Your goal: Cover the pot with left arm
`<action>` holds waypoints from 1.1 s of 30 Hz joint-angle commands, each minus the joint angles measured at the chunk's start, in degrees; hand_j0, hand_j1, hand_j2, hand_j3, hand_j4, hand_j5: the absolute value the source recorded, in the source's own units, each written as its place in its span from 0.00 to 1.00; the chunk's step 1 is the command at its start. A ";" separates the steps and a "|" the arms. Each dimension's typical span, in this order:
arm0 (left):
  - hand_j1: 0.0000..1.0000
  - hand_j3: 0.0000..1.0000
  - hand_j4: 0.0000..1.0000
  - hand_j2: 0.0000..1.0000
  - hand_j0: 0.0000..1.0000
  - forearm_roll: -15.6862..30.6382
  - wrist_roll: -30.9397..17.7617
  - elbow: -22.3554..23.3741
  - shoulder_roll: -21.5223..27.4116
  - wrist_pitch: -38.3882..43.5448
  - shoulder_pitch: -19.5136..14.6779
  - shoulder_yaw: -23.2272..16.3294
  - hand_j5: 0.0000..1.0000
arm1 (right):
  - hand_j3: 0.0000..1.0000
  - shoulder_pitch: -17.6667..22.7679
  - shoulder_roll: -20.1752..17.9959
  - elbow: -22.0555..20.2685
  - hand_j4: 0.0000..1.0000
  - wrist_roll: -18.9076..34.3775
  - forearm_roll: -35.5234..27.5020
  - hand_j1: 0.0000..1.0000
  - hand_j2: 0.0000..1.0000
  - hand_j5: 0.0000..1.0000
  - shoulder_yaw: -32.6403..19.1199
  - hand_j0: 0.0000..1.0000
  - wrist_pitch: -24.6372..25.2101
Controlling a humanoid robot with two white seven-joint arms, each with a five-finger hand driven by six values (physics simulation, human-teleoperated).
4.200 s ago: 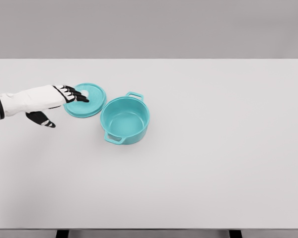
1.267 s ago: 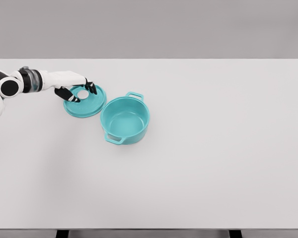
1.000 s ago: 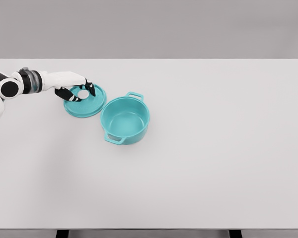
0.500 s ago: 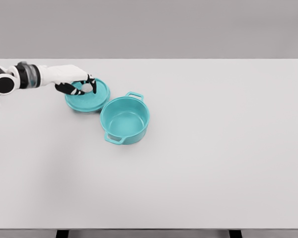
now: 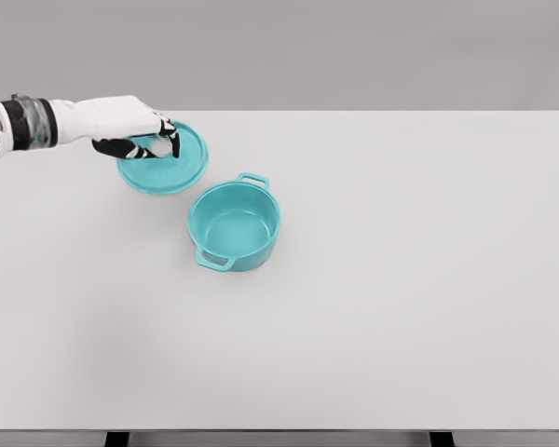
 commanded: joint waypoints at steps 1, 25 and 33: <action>0.54 0.54 0.54 0.54 0.54 0.38 0.81 -2.37 1.22 0.15 0.00 0.02 0.54 | 1.00 0.00 0.00 0.06 1.00 0.02 0.05 1.00 1.00 1.00 -0.01 1.00 -0.03; 0.54 0.54 0.54 0.54 0.54 5.04 1.60 -16.43 3.33 0.15 -0.09 -7.54 0.54 | 1.00 0.00 0.00 -0.02 1.00 0.02 0.05 1.00 1.00 1.00 -0.01 1.00 -0.03; 0.54 0.54 0.54 0.54 0.54 5.04 1.51 -16.60 0.61 0.15 -0.09 -8.33 0.54 | 1.00 0.00 0.00 -0.02 1.00 0.02 0.05 1.00 1.00 1.00 -0.01 1.00 -0.03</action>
